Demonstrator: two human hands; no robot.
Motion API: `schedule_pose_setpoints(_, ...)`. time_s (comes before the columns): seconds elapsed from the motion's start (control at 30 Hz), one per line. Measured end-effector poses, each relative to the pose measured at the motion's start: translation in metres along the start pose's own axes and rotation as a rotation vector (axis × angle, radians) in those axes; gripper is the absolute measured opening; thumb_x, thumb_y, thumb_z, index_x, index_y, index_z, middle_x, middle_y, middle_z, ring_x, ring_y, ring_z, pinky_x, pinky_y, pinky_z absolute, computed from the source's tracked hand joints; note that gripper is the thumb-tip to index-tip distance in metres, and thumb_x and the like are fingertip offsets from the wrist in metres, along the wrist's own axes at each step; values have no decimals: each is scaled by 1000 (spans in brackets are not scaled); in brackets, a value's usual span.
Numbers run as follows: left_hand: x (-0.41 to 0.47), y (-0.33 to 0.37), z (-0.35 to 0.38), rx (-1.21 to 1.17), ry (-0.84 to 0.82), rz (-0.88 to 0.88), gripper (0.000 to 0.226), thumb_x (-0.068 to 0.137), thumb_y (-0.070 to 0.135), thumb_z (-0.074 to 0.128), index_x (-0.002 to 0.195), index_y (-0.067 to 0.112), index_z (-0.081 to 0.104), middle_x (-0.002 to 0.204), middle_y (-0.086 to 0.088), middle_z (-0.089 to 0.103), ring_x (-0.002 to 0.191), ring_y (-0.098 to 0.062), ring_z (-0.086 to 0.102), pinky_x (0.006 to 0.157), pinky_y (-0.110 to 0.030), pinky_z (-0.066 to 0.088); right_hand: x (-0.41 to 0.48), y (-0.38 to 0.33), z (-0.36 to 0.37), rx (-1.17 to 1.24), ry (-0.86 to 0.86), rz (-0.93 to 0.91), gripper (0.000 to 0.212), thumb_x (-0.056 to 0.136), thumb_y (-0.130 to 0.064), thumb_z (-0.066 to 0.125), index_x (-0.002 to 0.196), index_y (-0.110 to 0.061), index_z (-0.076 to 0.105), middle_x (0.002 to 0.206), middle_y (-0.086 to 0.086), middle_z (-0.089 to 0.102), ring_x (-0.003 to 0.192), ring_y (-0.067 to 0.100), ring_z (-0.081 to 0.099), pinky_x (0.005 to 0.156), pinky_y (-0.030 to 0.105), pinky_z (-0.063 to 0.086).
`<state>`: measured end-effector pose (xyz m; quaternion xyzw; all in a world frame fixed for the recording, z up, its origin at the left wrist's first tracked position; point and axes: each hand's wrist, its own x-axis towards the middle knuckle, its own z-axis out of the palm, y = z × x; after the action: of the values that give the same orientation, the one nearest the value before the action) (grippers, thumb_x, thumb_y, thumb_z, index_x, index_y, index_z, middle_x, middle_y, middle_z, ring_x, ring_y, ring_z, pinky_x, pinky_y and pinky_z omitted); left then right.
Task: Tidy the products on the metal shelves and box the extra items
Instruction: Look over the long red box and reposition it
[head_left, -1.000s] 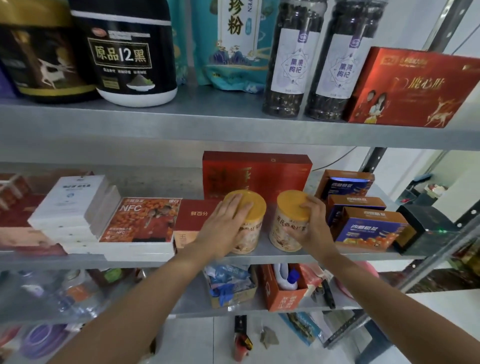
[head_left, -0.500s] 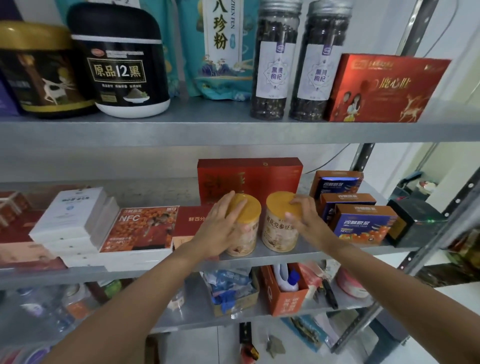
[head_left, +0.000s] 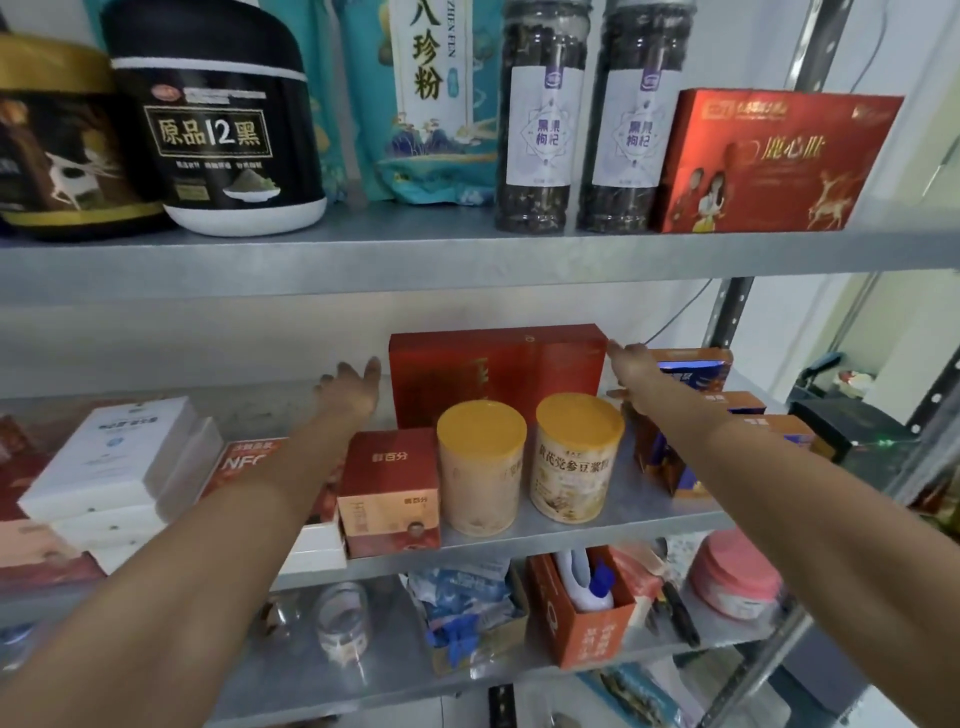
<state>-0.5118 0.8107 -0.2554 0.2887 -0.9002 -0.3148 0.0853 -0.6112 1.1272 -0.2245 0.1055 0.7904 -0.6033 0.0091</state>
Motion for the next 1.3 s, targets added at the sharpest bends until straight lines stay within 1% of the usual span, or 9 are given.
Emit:
schedule_pose_setpoints(0.1,12,17,5,-200,-42,-38,75,102,56,19,155,3,13,160,-19,20,142,-37,30,116,-43,26,14,-16,1,29,-9,37,51,102,-35,44,137,2,42,117,14,54,108,32,47,94,49,49)
schedule_pose_setpoints(0.23,17,34,15,-394,-181,-68,79,98,63,17,149,4,32,148,-14,42,122,-33,49,101,-41,44,28,-30,0,-88,-137,70,55,103,-39,41,145,-4,35,150,16,35,134,37,37,101,51,44)
schedule_pose_setpoints(0.47,18,44,27,-612,-126,-74,54,104,42,39,132,-3,49,122,-13,58,115,-30,51,99,-37,41,40,-21,-6,105,-139,31,13,92,-4,63,103,1,59,84,14,58,65,19,53,58,31,54)
schedule_pose_setpoints(0.57,6,41,30,-655,-114,-27,30,103,32,46,99,5,59,99,-6,57,101,-23,50,88,-31,39,41,-9,-11,187,-164,43,11,85,4,69,84,0,60,90,14,60,72,20,58,66,33,57)
schedule_pose_setpoints(0.7,-18,32,22,-814,-36,47,29,100,11,51,127,4,58,120,-10,63,93,-16,56,88,-27,41,30,-11,-15,200,-112,-58,20,78,19,66,93,7,59,107,28,64,111,42,60,100,55,46)
schedule_pose_setpoints(0.8,-35,24,10,-815,-5,118,31,94,0,51,121,13,59,113,-8,65,104,-20,58,97,-32,42,13,-12,-20,333,-96,-125,44,75,23,66,111,1,53,116,30,61,111,41,60,97,51,49)
schedule_pose_setpoints(1.1,-110,-6,-26,-792,85,474,50,94,-16,43,137,10,47,137,-1,54,123,-9,53,106,-26,40,-72,17,-40,375,-93,-254,43,78,14,69,109,-8,48,107,7,60,88,17,62,78,30,56)
schedule_pose_setpoints(1.2,-138,-24,-37,-776,62,504,46,96,-11,45,140,5,45,139,-10,53,130,-19,50,112,-40,39,-113,19,-51,370,-56,-267,44,78,10,71,112,-9,51,104,0,62,90,11,61,58,13,53)
schedule_pose_setpoints(1.3,-174,-38,-47,-726,81,510,49,96,-12,46,140,9,45,136,-13,54,127,-15,52,110,-47,40,-150,22,-65,345,-22,-290,42,79,7,71,109,-15,51,106,-9,61,96,7,59,65,17,51)
